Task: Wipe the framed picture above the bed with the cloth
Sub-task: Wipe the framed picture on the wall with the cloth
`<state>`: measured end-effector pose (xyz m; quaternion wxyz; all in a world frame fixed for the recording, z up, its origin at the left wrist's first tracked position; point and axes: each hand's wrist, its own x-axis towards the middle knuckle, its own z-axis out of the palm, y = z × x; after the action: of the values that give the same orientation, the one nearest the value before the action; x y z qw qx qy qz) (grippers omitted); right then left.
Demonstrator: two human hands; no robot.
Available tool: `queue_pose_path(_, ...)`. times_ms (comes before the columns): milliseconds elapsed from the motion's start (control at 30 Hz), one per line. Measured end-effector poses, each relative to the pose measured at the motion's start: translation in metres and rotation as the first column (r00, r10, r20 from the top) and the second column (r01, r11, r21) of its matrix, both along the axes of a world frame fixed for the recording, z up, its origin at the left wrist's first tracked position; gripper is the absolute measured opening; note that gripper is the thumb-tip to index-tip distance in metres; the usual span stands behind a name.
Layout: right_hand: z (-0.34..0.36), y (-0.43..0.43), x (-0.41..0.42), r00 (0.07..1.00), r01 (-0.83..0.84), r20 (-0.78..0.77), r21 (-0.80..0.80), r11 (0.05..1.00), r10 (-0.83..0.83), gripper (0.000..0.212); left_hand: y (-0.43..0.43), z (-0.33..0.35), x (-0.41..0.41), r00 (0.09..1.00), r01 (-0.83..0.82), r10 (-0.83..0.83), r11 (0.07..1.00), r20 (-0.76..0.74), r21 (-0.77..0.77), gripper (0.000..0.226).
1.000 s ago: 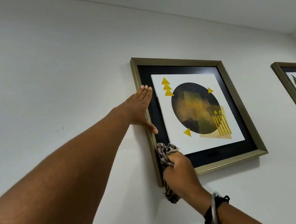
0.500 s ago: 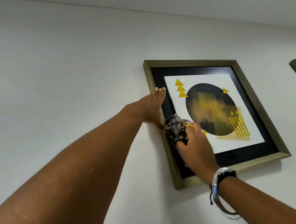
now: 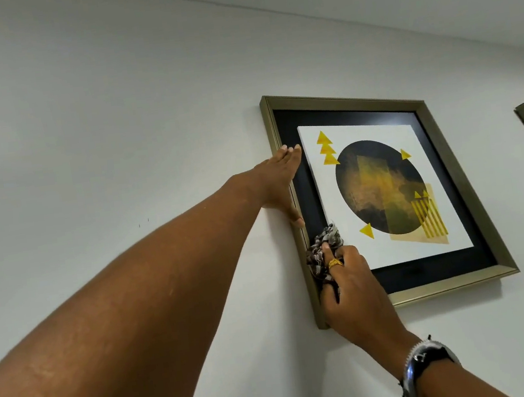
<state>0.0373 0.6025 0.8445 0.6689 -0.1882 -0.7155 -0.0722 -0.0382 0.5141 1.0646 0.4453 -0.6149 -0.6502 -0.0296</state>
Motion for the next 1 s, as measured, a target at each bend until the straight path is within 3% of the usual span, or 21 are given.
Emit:
queue_pose_path(100, -0.008, 0.002, 0.002, 0.999, -0.013, 0.052, -0.014, 1.000, 0.014, 0.018, 0.000, 0.000, -0.002, 1.000, 0.011, -0.011, 1.000, 0.003, 0.003, 0.144)
queue_pose_path(267, -0.004, 0.000, 0.001, 0.997, -0.045, -0.054, 0.029, 0.999, 0.046, 0.019, -0.001, -0.003, -0.005, 0.998, 0.068, -0.068, 0.998, -0.004, 0.014, 0.151)
queue_pose_path(467, 0.088, -0.002, 0.005, 0.987, -0.089, -0.123, 0.088, 0.992, 0.100, 0.020, -0.004, -0.001, -0.008, 0.993, 0.115, -0.115, 0.992, -0.011, 0.045, 0.151)
queue_pose_path(733, 0.199, 0.004, 0.013, 0.987, -0.047, -0.153, 0.004, 0.999, 0.047, 0.021, -0.004, -0.001, -0.006, 0.992, 0.115, -0.118, 0.991, 0.049, 0.062, 0.159)
queue_pose_path(867, 0.198, -0.003, 0.008, 0.985, -0.049, -0.167, -0.021, 0.999, 0.045, 0.020, -0.004, -0.002, -0.007, 0.991, 0.109, -0.114, 0.991, 0.068, 0.073, 0.161)
queue_pose_path(1000, 0.139, -0.005, -0.003, 0.967, -0.110, -0.229, 0.009, 0.994, 0.109, 0.023, 0.000, -0.003, -0.007, 0.997, 0.048, -0.054, 0.995, 0.061, 0.086, 0.160)
